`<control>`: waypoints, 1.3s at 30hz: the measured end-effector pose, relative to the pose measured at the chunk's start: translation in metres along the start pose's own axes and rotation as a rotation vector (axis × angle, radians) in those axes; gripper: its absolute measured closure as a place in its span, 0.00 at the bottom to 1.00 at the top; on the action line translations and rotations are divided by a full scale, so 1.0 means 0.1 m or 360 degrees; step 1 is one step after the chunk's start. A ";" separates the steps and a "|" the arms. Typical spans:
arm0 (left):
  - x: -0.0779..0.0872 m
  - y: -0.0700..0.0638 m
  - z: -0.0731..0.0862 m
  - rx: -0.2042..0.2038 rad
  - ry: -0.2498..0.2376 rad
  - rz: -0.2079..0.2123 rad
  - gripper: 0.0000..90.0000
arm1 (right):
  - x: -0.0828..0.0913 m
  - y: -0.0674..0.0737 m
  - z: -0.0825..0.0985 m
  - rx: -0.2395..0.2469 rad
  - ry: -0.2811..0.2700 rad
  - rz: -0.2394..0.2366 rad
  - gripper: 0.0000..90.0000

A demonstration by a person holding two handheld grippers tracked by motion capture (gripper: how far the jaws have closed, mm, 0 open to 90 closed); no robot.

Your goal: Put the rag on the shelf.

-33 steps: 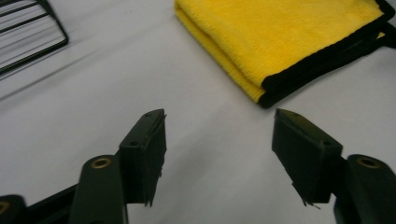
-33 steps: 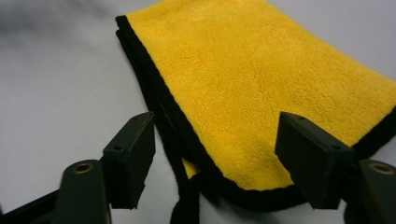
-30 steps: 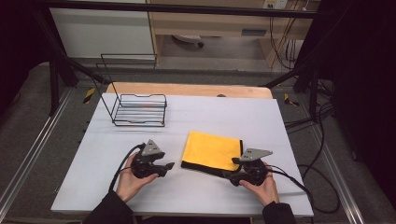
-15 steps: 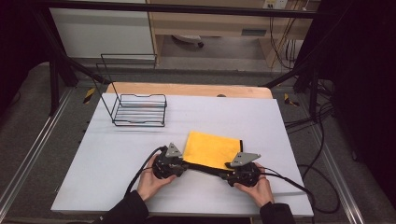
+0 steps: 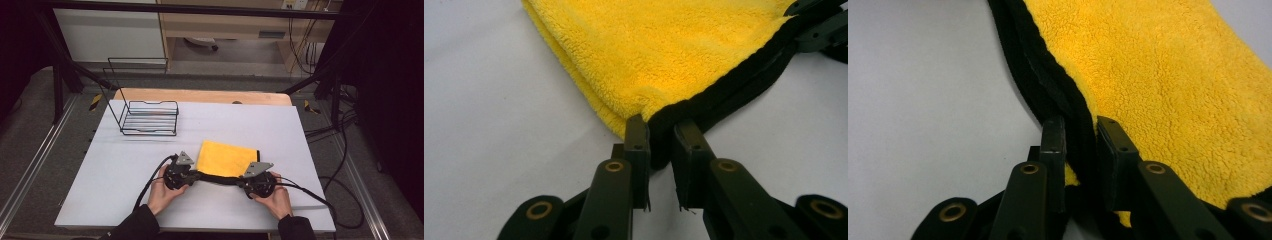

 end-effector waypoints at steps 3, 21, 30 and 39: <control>0.04 0.01 -0.02 0.0004 -0.0018 0.0004 0.88 | 0.02 0.00 -0.02 -0.0030 -0.0006 -0.0019 0.87; 0.24 0.36 0.11 0.0054 0.0002 -0.0101 0.89 | -0.15 0.60 -0.33 -0.0145 -0.0002 -0.0173 0.88; 0.20 0.37 0.16 0.0027 0.0015 -0.0092 0.88 | 0.11 0.21 -0.39 -0.0229 -0.0173 -0.0108 0.52; 0.18 0.37 0.19 0.0045 0.0019 -0.0095 0.88 | 0.02 -0.54 -0.14 -0.0457 -0.0126 0.0119 0.51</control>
Point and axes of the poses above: each handheld gripper's, and its own axes: x roughly backward along the jaws, z roughly out of its underside, y roughly to its left, the point moved 4 cm from there along -x, roughly forward along the jaws, and after that the axes turned 13 degrees about -x, right-handed, at the moved point
